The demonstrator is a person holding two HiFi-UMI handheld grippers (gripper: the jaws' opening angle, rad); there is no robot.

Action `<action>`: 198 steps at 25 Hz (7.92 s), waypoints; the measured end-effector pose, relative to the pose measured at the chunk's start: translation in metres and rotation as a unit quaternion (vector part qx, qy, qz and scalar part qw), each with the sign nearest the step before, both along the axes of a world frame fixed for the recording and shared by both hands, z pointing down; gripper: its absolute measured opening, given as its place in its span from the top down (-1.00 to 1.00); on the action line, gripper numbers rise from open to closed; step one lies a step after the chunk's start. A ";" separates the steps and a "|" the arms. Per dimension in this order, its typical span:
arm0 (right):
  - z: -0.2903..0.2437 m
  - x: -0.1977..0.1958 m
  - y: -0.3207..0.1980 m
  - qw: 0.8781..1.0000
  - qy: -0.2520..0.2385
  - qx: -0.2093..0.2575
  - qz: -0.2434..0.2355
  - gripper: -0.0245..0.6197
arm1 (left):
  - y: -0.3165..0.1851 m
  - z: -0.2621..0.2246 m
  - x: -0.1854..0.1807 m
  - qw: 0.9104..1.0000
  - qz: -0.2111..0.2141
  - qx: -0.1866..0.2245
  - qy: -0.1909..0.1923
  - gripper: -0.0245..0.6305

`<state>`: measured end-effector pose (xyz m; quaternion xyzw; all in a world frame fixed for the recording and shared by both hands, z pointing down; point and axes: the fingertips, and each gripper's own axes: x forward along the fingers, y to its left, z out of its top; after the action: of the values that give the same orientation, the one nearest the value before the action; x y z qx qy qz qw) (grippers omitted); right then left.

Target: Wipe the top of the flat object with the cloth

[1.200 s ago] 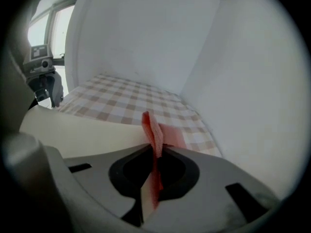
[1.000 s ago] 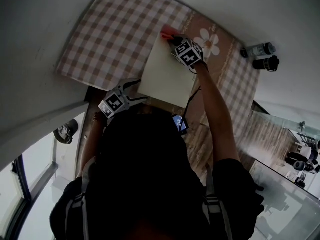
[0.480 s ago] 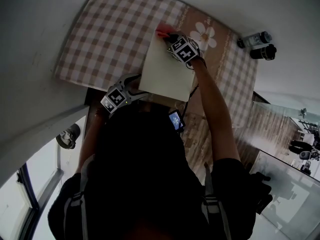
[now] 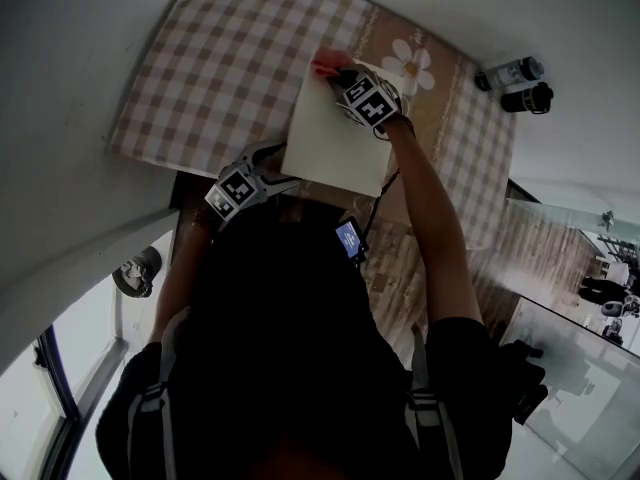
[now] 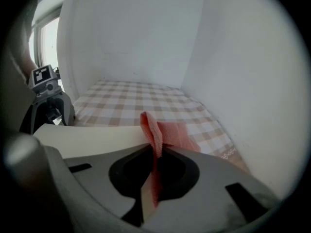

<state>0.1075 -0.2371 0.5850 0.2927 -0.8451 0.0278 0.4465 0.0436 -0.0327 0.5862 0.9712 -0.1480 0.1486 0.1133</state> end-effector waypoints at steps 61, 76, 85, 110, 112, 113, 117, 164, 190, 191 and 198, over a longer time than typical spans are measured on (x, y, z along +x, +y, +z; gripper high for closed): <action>-0.004 -0.038 0.141 0.996 -0.055 -0.027 -0.067 0.88 | -0.004 0.005 0.002 1.000 0.011 -0.018 -0.015 -0.19; -0.006 -0.054 0.190 0.991 -0.066 -0.056 -0.098 0.88 | -0.003 0.005 0.002 1.000 0.010 -0.013 -0.025 -0.19; -0.007 -0.063 0.217 0.988 -0.071 -0.072 -0.117 0.88 | -0.004 0.007 0.002 0.999 0.011 -0.009 -0.032 -0.18; -0.101 0.070 -0.008 0.985 -0.038 0.160 0.041 0.86 | -0.001 0.000 0.000 0.999 0.023 -0.022 -0.005 -0.14; -0.102 0.083 -0.028 0.979 0.016 0.199 0.047 0.86 | -0.001 0.000 0.000 0.999 0.025 -0.022 -0.004 -0.14; -0.103 0.087 -0.036 0.975 0.033 0.213 0.050 0.86 | -0.002 0.000 0.000 0.999 0.026 -0.022 -0.004 -0.14; -0.079 0.090 -0.046 0.979 0.064 0.185 0.050 0.86 | -0.003 0.000 -0.001 0.999 0.026 -0.023 -0.004 -0.14; 0.006 0.066 0.041 0.998 0.042 -0.036 0.023 0.88 | -0.004 0.009 0.000 0.999 0.028 -0.034 0.000 -0.14; 0.007 0.051 0.093 0.998 0.025 -0.047 0.012 0.88 | -0.004 0.010 0.000 0.999 0.031 -0.037 -0.003 -0.14; 0.007 0.050 0.096 0.998 0.023 -0.049 0.010 0.88 | -0.005 0.010 0.000 0.999 0.032 -0.037 -0.003 -0.14; 0.006 0.043 0.115 0.999 0.006 -0.054 0.002 0.88 | -0.005 0.010 0.000 0.999 0.032 -0.039 -0.004 -0.14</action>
<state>0.1502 -0.1219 0.5906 0.2703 -0.8392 0.0723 0.4664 0.0440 -0.0376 0.5964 0.9696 -0.1117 0.1620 0.1452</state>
